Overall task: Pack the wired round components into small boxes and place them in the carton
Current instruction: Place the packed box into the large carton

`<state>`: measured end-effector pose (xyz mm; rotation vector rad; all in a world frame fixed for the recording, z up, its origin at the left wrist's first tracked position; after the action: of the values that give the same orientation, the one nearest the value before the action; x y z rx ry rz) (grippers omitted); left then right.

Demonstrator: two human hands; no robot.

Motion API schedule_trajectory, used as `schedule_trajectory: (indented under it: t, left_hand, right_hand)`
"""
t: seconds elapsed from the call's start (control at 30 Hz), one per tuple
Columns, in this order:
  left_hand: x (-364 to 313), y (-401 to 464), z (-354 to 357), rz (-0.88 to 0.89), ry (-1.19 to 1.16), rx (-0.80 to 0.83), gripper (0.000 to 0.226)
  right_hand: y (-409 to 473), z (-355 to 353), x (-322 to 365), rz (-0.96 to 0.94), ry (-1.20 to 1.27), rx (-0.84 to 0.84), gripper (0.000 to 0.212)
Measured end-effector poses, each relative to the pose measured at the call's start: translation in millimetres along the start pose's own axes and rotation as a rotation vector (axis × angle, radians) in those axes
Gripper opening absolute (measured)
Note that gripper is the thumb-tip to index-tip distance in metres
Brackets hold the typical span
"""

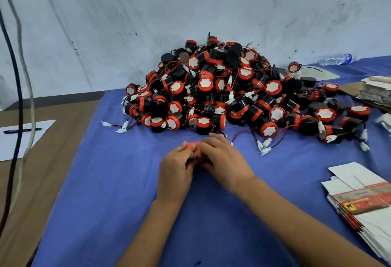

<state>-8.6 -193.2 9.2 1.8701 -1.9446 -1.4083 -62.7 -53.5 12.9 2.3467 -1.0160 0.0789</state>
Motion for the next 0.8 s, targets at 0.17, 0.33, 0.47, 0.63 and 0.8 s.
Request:
schedule_trajectory:
  t: [0.17,0.33,0.47,0.63,0.8]
  left_hand:
    - [-3.8,-3.6,-4.9,-0.079,0.023,-0.025,0.022]
    - [-59.5,-14.1,-2.5,-0.167,-0.319,-0.104,0.041]
    - [-190.1,21.9,17.7,0.077,-0.681,0.037,0.034]
    - [-378.0,26.6,72.8,0.332,-1.014,0.347,0.019]
    - [-486.8,-10.9,137.5,0.448,-0.965,0.636,0.015]
  right_hand:
    - [0.6,10.9,15.7,-0.01,-0.118,0.174,0.047]
    - [-30.4,-74.2,7.2,0.032,-0.061,-0.203,0.025]
    - [-100.1,-189.0,-33.0,0.234,-0.062,-0.62,0.026]
    - [-204.3,-354.1,-81.2,0.617,-0.285,-0.81,0.03]
    - [-293.0,-439.4,-112.9,1.165,-0.453,-0.477,0.032]
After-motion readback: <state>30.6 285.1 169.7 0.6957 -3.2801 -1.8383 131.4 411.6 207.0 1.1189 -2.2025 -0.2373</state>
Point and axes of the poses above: each hand's wrist, its own y-axis towards the middle knuckle, its own z-axis out of the palm, x = y × z, the point moved 4 cm from there along y, towards the middle knuckle, and after that the axes turned 6 degrees about -x, right-handed, at the moved point
